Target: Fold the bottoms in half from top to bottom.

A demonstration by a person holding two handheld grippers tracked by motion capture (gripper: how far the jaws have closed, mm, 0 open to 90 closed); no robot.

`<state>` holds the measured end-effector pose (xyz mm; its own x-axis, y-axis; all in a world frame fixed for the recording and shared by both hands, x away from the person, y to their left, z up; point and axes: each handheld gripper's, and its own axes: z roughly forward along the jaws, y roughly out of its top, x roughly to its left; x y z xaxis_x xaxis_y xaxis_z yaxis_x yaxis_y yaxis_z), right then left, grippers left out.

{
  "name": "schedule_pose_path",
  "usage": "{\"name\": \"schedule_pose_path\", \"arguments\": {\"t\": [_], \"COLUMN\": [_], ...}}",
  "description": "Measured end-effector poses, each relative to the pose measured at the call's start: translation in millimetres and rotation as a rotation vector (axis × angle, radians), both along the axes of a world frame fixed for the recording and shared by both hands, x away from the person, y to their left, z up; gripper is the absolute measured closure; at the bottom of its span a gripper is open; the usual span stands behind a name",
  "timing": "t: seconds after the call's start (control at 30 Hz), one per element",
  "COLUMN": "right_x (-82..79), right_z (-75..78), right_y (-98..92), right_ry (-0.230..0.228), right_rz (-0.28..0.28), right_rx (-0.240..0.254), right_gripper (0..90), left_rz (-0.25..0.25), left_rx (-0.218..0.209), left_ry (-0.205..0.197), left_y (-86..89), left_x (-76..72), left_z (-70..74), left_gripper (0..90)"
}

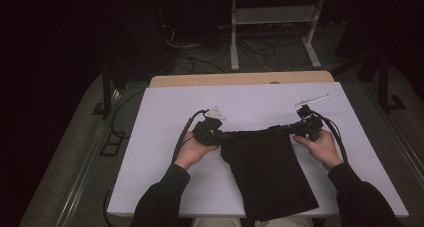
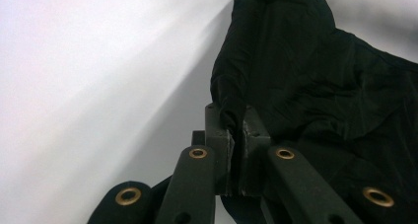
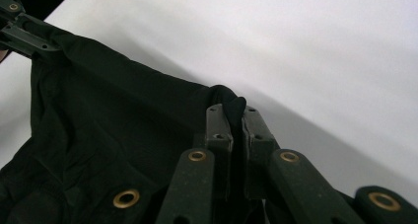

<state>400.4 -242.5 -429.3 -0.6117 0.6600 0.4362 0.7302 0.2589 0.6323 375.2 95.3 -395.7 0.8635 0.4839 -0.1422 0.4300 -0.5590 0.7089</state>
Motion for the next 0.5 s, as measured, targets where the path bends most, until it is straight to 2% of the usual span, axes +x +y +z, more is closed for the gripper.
{"name": "schedule_pose_path", "arguments": {"t": [0.17, 0.3, 0.5], "right_x": [10.6, 19.7, 33.3], "right_z": [2.4, 6.7, 14.6], "right_y": [4.6, 10.3, 16.2], "right_ry": [-0.004, -0.009, -0.009], "right_rz": [-0.036, -0.06, -0.085], "right_rx": [0.024, 0.021, 0.046], "right_gripper": [83.0, 83.0, 83.0], "left_rz": [0.022, 0.031, 0.051], "left_rx": [-0.003, -0.004, -0.039], "left_ry": [0.008, 0.008, 0.028], "left_y": [7.0, 11.1, 25.5], "left_x": [15.9, 28.3, 49.6], "left_z": [2.6, 5.5, 13.9], "left_gripper": [84.5, 84.5, 84.5]}}
